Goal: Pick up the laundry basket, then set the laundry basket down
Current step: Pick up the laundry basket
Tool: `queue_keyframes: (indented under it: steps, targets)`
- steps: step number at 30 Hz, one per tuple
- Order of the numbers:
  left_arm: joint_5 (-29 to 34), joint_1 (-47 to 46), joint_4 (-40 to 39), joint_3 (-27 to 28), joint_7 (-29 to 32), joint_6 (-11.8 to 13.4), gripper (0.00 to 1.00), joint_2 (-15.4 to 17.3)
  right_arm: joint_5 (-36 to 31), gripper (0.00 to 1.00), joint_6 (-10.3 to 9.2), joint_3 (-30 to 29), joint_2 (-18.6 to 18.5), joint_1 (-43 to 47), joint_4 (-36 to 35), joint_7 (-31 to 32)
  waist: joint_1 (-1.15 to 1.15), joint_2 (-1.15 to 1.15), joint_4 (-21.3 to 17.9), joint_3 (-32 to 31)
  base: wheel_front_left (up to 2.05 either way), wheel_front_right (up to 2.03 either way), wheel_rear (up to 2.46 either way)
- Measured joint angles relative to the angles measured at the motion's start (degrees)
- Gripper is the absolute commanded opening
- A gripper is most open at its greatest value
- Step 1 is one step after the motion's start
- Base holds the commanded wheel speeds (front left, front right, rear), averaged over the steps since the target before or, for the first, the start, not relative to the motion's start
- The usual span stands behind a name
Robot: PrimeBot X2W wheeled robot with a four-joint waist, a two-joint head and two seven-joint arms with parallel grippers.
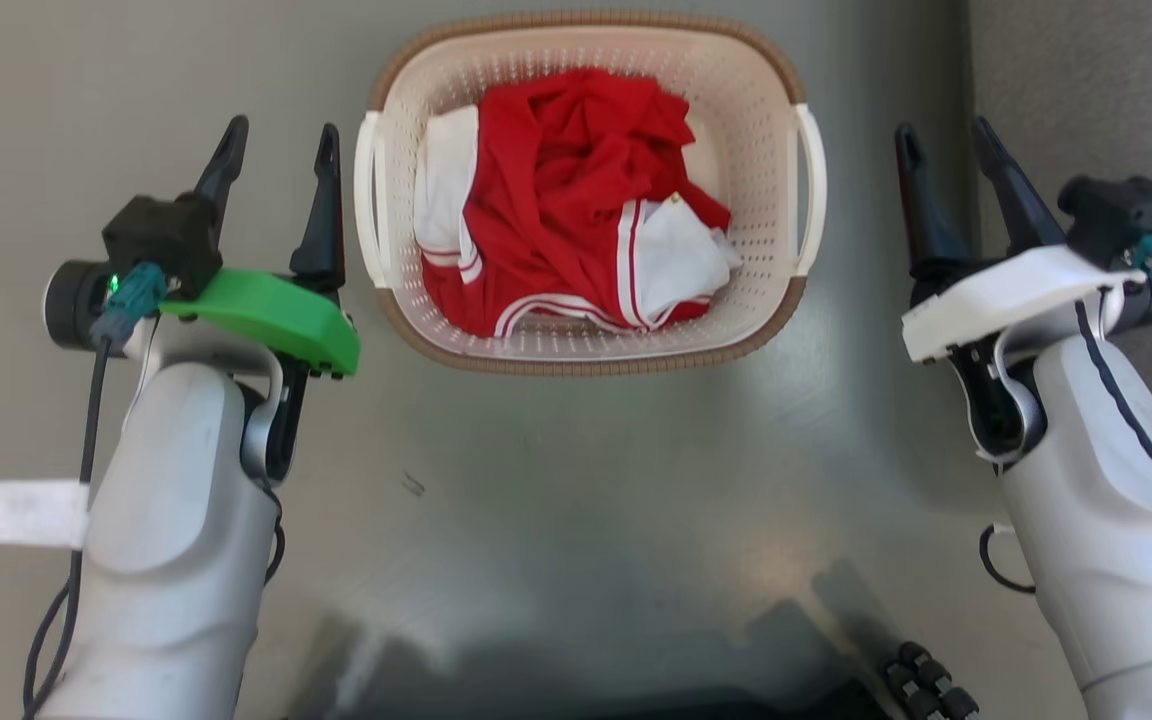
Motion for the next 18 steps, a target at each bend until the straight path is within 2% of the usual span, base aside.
queue_keyframes:
  steps: [18]
  targets:
    - [-1.7, -12.8, 12.0, -1.8, 1.5, -0.8, 1.00, -0.4, 1.4, 1.00, 0.05, 5.5, 0.4, -13.1, 12.1, 0.0, 0.00, 0.00, -0.4, 10.3, 0.00, 0.00, 0.00]
